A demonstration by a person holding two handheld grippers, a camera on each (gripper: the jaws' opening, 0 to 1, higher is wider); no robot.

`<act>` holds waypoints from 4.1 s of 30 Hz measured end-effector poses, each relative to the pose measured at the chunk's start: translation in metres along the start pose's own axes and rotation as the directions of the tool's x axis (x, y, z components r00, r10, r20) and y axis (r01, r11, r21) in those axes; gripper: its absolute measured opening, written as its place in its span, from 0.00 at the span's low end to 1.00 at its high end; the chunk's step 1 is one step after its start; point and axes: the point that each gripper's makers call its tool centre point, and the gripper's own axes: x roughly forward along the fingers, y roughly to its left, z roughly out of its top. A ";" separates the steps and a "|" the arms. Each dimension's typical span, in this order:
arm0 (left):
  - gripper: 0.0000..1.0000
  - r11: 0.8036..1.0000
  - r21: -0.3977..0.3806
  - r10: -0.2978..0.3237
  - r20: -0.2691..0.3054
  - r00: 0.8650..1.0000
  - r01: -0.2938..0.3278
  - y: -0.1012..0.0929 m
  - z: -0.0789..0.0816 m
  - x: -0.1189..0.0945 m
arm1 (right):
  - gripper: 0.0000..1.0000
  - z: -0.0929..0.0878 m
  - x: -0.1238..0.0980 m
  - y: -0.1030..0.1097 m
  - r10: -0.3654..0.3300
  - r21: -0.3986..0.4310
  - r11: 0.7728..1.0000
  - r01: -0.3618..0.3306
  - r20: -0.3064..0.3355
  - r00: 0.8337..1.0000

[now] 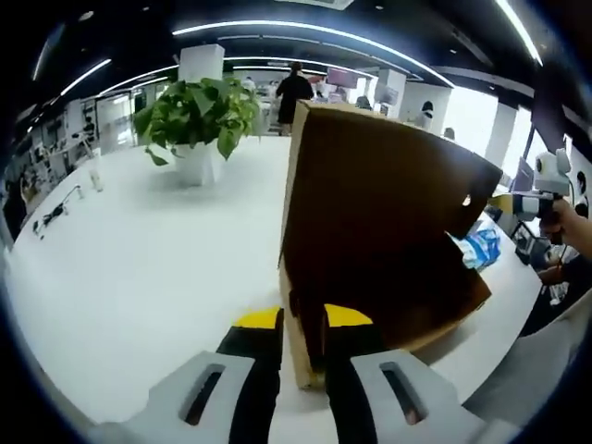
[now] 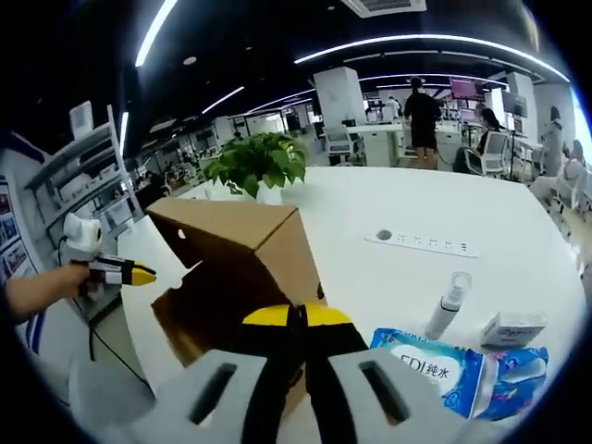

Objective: Operate the shoe box by opening the lid, removing the specified soft item, and placing it in the target area until the item is outside and the box remains undamaged.

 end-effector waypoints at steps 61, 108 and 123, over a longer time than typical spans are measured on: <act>0.23 0.973 0.194 -0.121 -0.029 0.992 0.124 -0.019 -0.008 -0.018 | 0.20 -0.071 -0.014 0.035 0.118 -0.181 0.975 -0.129 -0.066 0.991; 0.38 0.950 0.247 -0.141 -0.207 0.968 0.191 -0.027 -0.079 0.004 | 0.37 -0.146 -0.002 0.051 0.163 -0.208 0.956 -0.208 -0.216 0.963; 0.38 0.955 0.228 -0.137 -0.227 0.964 0.189 -0.026 -0.089 0.013 | 0.36 -0.158 0.006 0.049 0.137 -0.179 0.967 -0.181 -0.233 0.963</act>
